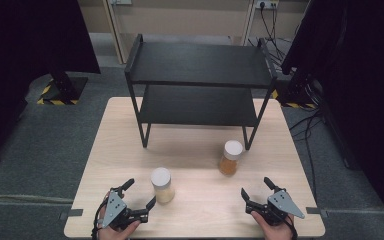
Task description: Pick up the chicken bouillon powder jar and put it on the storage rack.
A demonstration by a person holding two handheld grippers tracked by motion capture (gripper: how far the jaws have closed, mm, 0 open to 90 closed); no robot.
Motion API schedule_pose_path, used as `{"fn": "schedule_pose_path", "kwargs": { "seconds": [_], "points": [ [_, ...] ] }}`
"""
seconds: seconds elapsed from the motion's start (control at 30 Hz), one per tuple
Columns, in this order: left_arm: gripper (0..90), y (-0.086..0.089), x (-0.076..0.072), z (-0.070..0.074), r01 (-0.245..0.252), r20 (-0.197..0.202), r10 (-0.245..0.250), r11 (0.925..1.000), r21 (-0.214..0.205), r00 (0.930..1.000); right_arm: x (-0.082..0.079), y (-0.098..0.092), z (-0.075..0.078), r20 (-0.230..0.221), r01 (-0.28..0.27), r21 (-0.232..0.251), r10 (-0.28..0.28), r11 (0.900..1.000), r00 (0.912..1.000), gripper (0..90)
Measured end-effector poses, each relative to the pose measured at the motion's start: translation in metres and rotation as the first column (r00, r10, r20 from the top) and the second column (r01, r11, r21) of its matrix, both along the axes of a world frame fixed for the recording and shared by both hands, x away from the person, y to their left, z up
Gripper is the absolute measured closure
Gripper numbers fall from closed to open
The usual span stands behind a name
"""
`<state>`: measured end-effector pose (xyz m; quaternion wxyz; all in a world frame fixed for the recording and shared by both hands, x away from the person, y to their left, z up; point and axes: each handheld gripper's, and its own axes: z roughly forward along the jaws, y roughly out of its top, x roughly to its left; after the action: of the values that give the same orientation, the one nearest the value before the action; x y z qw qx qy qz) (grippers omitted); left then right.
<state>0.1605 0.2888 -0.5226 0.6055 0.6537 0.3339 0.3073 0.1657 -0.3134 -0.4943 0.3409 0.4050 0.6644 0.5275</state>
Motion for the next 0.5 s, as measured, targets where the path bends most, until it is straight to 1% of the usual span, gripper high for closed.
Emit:
{"fn": "schedule_pose_path", "kwargs": {
  "seconds": [0.1, 0.3, 0.37, 0.5],
  "points": [
    [5.1, 0.0, 0.0, 0.0, 0.005, 0.004, -0.005, 1.0, 0.001, 1.0, 0.0, 0.0, 0.0, -0.001, 0.001, -0.002, -0.001, 1.0, 1.0, 8.3],
    [5.4, 0.0, 0.006, 0.001, 0.022, -0.004, -0.022, 0.9998, 0.0, 0.9998, 0.0, 0.0, 0.001, -0.004, 0.001, -0.002, -0.001, 1.0, 1.0, 8.2],
    [5.4, -0.002, 0.008, 0.002, 0.032, 0.001, -0.032, 0.9995, 0.008, 0.9995, 0.001, 0.0, 0.001, -0.004, -0.003, -0.006, 0.003, 1.0, 1.0, 8.2],
    [5.6, -0.004, 0.014, 0.007, 0.043, 0.018, -0.043, 0.999, 0.009, 0.9989, 0.001, -0.001, 0.001, -0.008, -0.001, 0.004, 0.001, 1.0, 1.0, 8.0]
  ]
}}
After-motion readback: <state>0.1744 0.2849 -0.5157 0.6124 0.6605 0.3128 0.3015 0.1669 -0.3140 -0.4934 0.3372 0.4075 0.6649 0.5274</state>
